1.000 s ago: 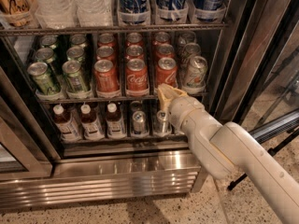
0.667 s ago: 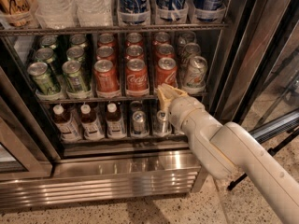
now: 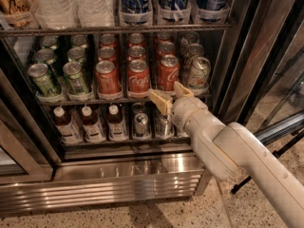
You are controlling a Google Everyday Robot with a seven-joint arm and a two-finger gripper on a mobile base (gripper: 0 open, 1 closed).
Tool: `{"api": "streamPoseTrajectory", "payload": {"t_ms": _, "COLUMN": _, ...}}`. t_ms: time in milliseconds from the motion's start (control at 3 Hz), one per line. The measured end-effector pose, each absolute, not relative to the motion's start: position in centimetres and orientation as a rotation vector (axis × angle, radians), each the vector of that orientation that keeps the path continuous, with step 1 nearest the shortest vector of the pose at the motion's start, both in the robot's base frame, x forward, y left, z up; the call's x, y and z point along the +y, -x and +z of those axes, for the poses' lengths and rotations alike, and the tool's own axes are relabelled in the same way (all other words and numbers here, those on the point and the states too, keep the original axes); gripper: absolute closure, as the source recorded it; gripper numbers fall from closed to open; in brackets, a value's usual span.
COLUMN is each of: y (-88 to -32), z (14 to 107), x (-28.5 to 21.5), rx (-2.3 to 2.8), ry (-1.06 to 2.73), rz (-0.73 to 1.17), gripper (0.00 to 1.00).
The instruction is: Pick coke can from middle shelf of fridge
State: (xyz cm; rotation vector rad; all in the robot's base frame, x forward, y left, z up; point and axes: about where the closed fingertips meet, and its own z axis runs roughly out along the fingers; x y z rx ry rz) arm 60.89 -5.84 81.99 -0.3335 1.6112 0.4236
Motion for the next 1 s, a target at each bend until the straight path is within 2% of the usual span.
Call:
{"api": "streamPoseTrajectory", "payload": {"t_ms": 333, "y": -60.9, "z": 82.0, "x": -5.8, "rx": 1.611, "ry": 0.334, "rz": 0.424, "gripper": 0.27}}
{"api": "streamPoseTrajectory", "payload": {"t_ms": 1000, "y": -62.7, "z": 82.6, "x": -5.4, "rx": 1.615, "ry": 0.353, "rz": 0.395, "gripper": 0.31}}
